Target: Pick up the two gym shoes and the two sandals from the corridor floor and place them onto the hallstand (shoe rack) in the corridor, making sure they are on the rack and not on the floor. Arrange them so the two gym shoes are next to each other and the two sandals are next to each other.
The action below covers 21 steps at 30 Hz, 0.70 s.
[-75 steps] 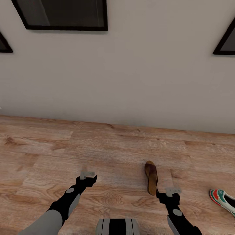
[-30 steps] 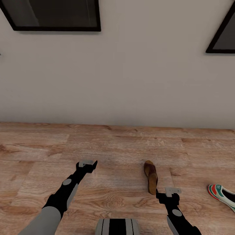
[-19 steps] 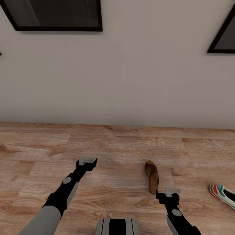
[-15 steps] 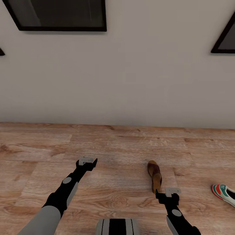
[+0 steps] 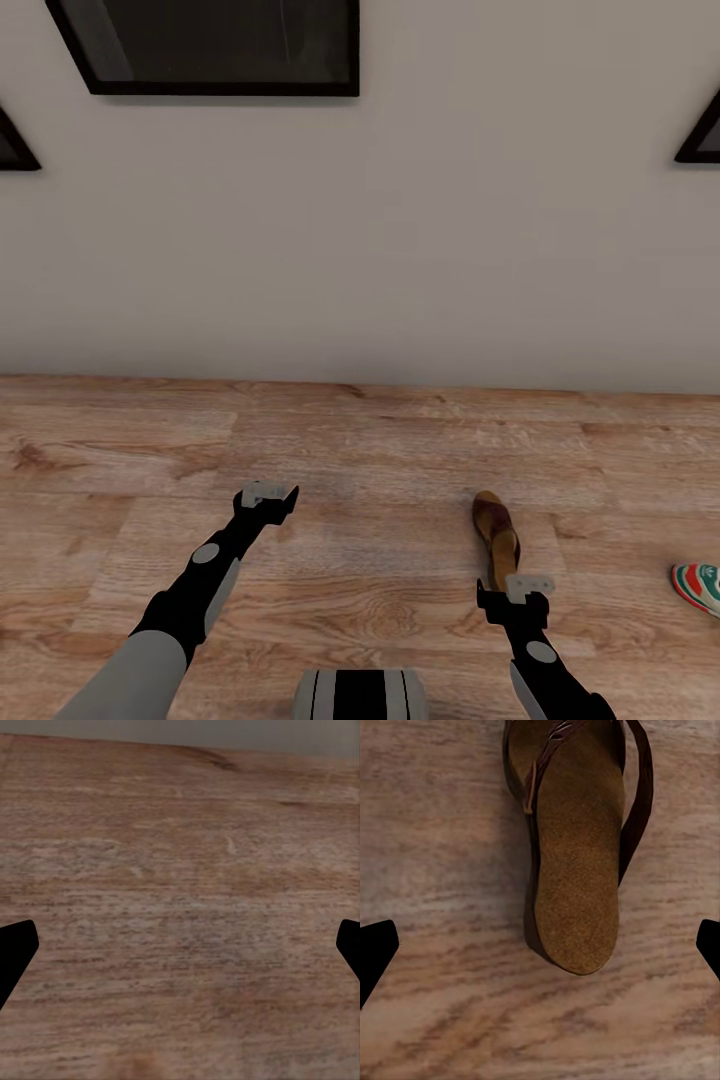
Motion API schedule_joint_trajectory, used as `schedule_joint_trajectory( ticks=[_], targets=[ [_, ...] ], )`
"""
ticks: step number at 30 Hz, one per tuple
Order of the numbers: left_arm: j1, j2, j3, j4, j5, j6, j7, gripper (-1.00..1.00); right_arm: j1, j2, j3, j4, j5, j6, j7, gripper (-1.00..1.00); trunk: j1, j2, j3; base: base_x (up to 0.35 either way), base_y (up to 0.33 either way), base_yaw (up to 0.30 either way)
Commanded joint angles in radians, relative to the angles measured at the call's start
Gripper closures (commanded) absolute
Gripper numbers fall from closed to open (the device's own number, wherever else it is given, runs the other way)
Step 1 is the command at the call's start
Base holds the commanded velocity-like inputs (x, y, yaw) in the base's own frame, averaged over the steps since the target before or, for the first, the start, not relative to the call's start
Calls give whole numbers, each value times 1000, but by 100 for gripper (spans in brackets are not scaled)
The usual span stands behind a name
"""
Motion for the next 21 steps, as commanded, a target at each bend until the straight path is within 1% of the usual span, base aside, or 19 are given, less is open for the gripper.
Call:
schedule_joint_trajectory(
  ticks=[1, 14, 21],
  targets=[
    [-1, -2, 8, 1, -6, -3, -9, -100, 0, 0, -3, 0, 7, -2, -2, -100, 0, 0, -1, 0, 16, 0],
    [-1, -2, 7, 2, -9, -5, -9, -100, 0, 0, -5, -1, 8, -12, -4, -100, 0, 0, -1, 0, 4, -3],
    [0, -4, 6, 5, -9, -6, -10, -100, 0, -2, -6, 1, 10, -77, -5, -100, 0, 0, -1, 0, 0, -8]
  ],
)
